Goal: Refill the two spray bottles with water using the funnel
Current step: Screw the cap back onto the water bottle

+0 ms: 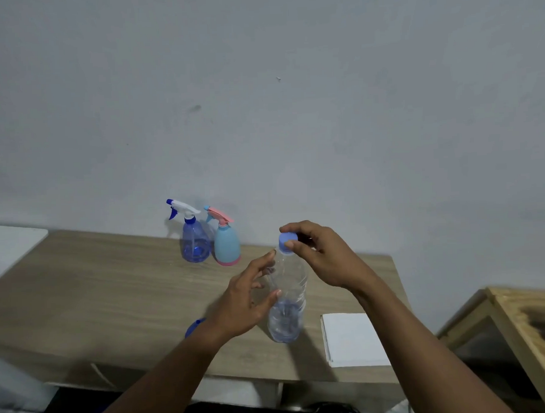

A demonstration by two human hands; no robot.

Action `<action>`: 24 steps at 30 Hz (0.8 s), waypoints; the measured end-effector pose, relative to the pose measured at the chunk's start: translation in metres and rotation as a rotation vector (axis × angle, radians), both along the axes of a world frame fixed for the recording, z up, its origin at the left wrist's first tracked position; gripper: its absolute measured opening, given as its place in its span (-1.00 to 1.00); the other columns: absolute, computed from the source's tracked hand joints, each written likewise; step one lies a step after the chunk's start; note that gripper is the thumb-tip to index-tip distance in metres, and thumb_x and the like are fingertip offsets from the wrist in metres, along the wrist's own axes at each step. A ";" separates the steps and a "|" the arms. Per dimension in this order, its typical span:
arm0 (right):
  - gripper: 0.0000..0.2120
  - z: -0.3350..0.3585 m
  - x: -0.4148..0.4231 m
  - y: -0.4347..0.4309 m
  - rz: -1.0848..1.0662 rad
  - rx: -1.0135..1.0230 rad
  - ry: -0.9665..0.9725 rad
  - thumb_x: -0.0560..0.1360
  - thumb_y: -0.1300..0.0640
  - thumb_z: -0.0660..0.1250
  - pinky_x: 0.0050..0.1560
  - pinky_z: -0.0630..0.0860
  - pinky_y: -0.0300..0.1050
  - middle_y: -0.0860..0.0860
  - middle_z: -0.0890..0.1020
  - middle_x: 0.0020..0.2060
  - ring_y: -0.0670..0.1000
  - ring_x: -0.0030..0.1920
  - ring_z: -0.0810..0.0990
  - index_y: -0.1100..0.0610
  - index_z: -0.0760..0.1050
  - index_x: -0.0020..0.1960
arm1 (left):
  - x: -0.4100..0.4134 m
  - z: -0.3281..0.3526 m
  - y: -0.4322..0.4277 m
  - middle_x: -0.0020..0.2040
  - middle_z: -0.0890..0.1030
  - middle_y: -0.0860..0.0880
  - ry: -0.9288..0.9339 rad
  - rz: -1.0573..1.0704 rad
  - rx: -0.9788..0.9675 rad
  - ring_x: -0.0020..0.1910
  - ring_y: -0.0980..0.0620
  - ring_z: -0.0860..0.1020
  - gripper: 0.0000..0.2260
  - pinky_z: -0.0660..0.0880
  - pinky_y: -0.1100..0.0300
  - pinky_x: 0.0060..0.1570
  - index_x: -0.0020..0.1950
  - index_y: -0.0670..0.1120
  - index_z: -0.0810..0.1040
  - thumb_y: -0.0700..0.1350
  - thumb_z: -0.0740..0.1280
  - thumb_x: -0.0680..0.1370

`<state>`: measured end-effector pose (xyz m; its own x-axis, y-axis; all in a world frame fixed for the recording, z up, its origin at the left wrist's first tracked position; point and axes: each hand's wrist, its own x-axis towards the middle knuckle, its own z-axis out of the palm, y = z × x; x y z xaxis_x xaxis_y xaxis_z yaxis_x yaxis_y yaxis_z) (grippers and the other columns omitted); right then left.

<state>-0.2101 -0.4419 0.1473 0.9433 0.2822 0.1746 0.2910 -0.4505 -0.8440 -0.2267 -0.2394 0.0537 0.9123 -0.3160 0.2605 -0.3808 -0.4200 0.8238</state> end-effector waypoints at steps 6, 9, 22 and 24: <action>-0.77 -0.009 0.001 0.007 -0.138 0.083 -0.054 0.44 0.06 0.54 0.01 0.59 -0.12 0.04 0.68 -0.09 0.05 -0.10 0.63 0.11 0.61 0.04 | -0.001 -0.001 0.001 0.35 0.49 0.12 0.006 -0.015 0.012 0.33 0.14 0.49 -0.37 0.55 -0.02 0.24 0.51 0.28 0.20 0.06 0.42 0.52; -0.69 -0.006 0.002 0.000 -0.002 0.041 -0.007 0.55 0.05 0.42 0.16 0.55 -0.18 -0.02 0.63 0.06 -0.02 0.05 0.63 0.04 0.57 0.28 | 0.000 -0.002 0.001 0.36 0.48 0.13 0.010 -0.006 0.011 0.33 0.15 0.48 -0.36 0.55 -0.02 0.24 0.51 0.29 0.19 0.06 0.42 0.52; -0.76 -0.011 0.003 0.000 -0.038 0.067 -0.082 0.50 0.07 0.48 0.10 0.58 -0.17 -0.03 0.66 0.00 -0.05 0.00 0.65 0.07 0.64 0.16 | -0.001 -0.004 0.000 0.35 0.50 0.11 -0.012 0.004 0.010 0.33 0.17 0.48 -0.36 0.55 0.00 0.25 0.51 0.27 0.18 0.05 0.43 0.52; -0.78 -0.012 0.003 0.004 -0.104 0.074 -0.113 0.45 0.09 0.53 0.02 0.59 -0.17 -0.02 0.67 -0.05 -0.02 -0.08 0.64 0.09 0.65 0.08 | 0.000 -0.004 0.000 0.33 0.50 0.12 -0.012 0.006 0.011 0.33 0.18 0.48 -0.36 0.54 0.02 0.26 0.51 0.28 0.19 0.02 0.43 0.53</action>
